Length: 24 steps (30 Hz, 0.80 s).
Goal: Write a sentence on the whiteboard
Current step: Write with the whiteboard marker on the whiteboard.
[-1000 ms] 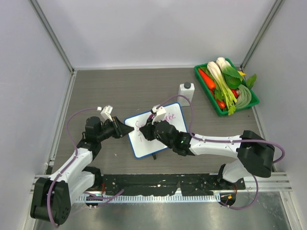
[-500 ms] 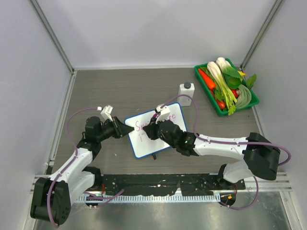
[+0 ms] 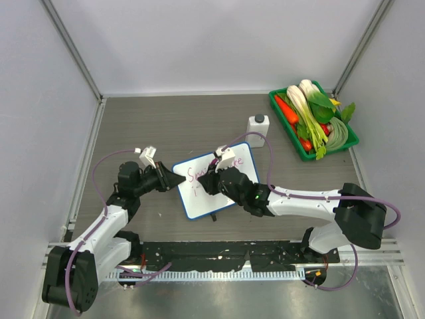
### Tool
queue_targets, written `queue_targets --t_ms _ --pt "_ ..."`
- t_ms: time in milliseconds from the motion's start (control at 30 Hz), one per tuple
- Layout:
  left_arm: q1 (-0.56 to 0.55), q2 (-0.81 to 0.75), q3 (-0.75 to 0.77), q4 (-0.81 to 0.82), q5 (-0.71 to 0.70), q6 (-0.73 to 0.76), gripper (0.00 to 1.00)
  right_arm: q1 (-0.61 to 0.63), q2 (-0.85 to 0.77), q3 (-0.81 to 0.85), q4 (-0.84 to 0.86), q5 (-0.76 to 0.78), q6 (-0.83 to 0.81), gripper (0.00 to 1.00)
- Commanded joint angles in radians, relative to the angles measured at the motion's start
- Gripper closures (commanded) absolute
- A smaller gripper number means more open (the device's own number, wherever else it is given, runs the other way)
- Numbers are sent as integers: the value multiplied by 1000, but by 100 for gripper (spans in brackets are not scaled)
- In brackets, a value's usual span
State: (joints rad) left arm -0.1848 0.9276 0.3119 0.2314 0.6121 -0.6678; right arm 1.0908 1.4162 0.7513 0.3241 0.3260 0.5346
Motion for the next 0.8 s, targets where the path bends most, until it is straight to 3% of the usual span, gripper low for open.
queue_targets --t_ms 0,767 --pt "18 17 -8 -49 -169 122 100 -3 4 -1 29 11 13 99" --pt "19 11 -11 -49 -170 122 100 -5 -40 -96 1 -28 50 99"
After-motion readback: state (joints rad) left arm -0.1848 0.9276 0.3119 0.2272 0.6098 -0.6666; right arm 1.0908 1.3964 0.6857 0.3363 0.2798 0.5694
